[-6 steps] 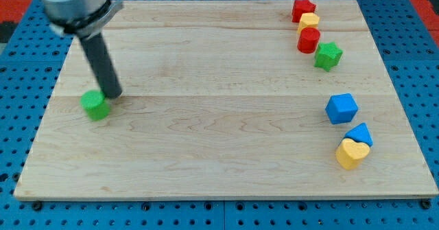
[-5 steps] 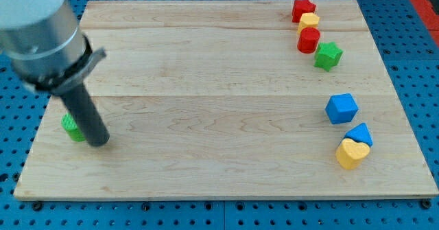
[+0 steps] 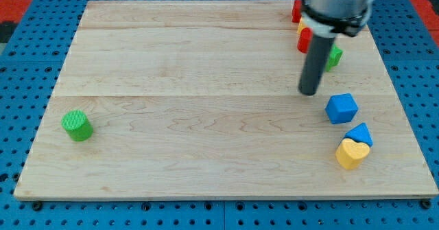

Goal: Push the green star above the green circle

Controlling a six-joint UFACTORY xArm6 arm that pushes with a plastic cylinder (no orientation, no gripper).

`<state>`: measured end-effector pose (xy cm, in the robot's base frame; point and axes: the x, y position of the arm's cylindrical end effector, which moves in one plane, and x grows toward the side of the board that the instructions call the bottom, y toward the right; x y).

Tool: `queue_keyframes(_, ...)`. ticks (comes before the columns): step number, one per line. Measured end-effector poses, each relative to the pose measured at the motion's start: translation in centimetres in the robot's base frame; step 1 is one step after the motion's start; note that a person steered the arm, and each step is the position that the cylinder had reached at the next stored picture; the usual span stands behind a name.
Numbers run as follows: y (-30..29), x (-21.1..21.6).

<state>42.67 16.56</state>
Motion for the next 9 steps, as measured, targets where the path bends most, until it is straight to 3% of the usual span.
queue_keyframes(2,10.6,-4.3)
queue_keyframes(3,3.2,-7.2)
queue_keyframes(4,-4.1,-7.3)
queue_keyframes(5,-3.8,-8.5)
queue_keyframes(7,-23.4,-8.9)
queue_keyframes(8,-23.9,-12.0)
queue_keyframes(9,-30.4,-6.1)
